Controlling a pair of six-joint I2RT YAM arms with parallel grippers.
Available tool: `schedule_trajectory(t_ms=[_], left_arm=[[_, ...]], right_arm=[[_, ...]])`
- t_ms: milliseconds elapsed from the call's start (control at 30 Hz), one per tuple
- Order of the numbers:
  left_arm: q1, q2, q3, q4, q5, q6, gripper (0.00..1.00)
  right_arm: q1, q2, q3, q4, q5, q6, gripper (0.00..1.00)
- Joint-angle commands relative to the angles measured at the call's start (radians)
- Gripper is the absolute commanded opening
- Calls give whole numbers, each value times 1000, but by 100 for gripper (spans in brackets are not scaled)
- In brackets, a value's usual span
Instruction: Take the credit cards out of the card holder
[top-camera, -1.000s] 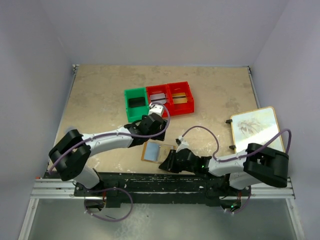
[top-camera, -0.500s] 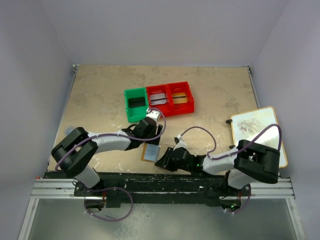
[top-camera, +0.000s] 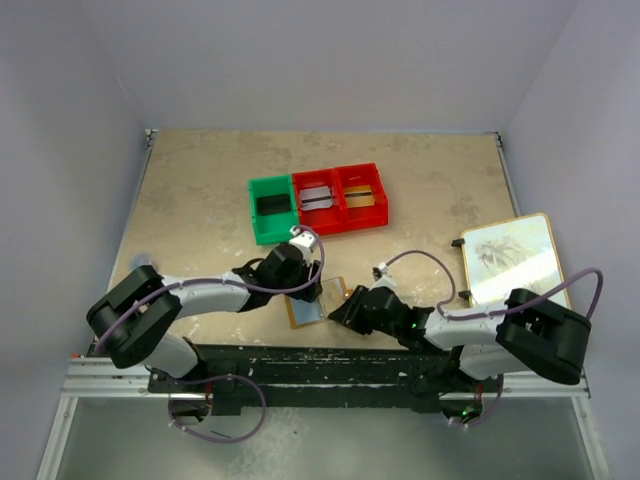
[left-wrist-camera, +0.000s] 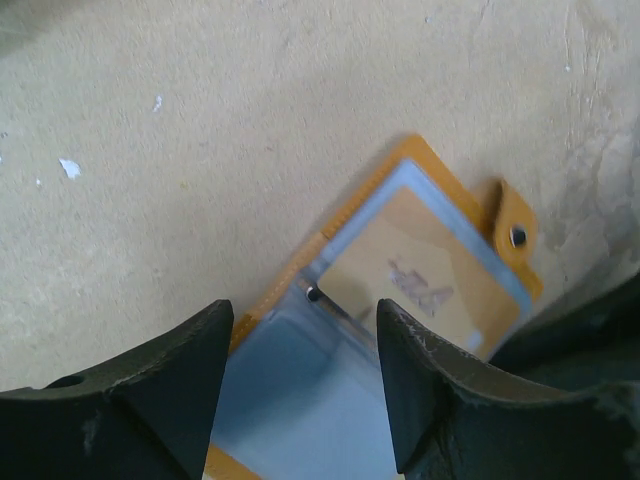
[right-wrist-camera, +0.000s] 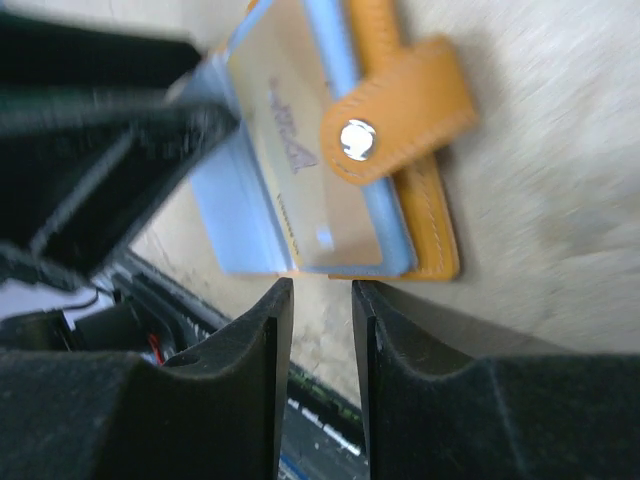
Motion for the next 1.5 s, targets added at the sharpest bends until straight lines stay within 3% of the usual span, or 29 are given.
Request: schedule_trajectory(t_ms=[0,233,500,767,1000,1267,1333,1467], left_arm=[[-17,-57,-28,-73,73,-27,57],[-16,-121,-103,-16,-2,-92,57],[-42,-108,-176,84,71,-186,57],[-155,-148,-255,158,-23,-361,57],[-317,-139,-255,188,-198,-481,57],[-364,-45,-203,294,-203,-483,58],[-368,-34,-204,329,-202,-493,58],[-369,-72,-208,270,-232,-502,58]], right_arm=[[-130,-49,-74,-43,-33,-102,34],[-247,-61,-21,-44,-127,-243,37],[-306,87,135,-114,-185,-338,38],[-317,215,330,-225,-236,-513,38],[-318,284,435,-272,-288,-629,38],[-317,376,529,-237,-522,-791,39],[-319,393,559,-263,-516,-805,39],[-324,335,579,-358,-328,-794,41]])
